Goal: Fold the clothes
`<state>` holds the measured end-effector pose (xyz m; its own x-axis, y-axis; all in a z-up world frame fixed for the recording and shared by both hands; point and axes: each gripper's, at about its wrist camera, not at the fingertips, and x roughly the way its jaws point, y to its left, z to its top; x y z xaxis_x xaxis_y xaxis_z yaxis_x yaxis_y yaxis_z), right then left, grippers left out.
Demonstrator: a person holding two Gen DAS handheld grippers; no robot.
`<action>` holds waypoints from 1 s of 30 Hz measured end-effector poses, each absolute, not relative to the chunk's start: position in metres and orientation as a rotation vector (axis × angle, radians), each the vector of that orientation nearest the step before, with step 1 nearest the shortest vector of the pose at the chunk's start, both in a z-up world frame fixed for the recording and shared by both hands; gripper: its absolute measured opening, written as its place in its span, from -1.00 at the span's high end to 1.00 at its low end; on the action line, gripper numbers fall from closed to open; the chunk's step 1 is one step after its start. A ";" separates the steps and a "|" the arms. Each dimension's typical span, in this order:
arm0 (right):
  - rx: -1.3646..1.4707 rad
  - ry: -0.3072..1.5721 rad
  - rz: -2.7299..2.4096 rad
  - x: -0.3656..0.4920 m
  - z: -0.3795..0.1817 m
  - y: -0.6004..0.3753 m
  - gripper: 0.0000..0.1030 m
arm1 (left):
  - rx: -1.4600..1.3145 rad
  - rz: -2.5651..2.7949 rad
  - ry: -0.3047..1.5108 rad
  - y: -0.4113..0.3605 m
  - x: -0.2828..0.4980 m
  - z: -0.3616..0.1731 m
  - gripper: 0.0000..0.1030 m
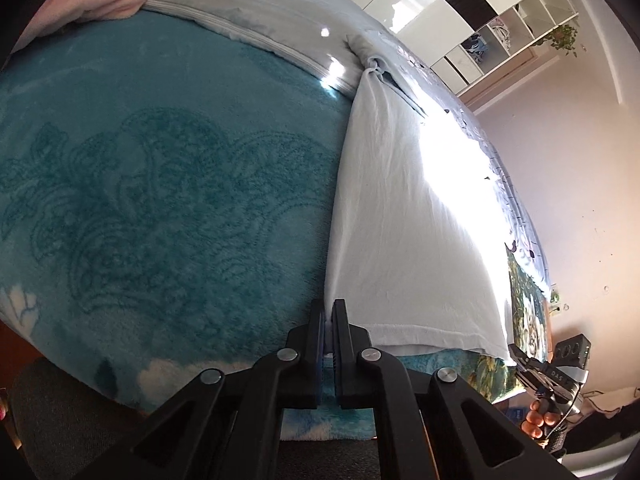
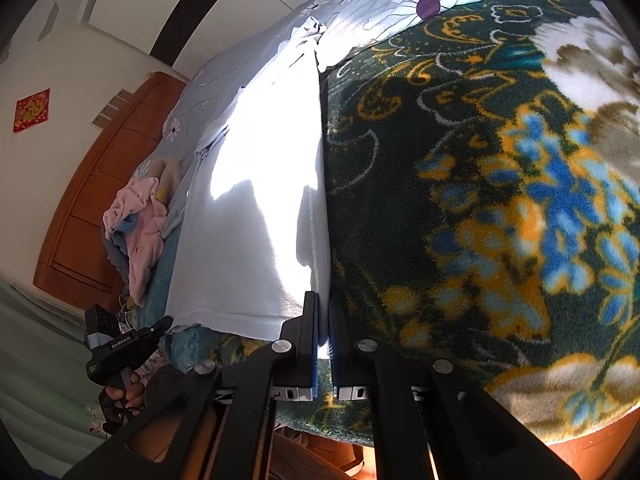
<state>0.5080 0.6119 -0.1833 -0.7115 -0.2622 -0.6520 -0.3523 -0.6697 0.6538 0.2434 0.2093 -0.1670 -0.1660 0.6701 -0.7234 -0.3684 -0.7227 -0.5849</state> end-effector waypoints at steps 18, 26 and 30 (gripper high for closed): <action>-1.126 1.313 2.608 0.509 -0.186 0.612 0.88 | -1.450 1.861 -0.367 0.210 0.239 -0.163 0.93; -0.862 1.591 2.748 0.504 -0.148 0.650 0.91 | -1.327 1.752 -0.498 0.211 0.209 -0.116 0.93; -0.769 1.622 2.792 0.472 -0.121 0.669 0.91 | -1.261 1.731 -0.519 0.229 0.177 -0.083 0.93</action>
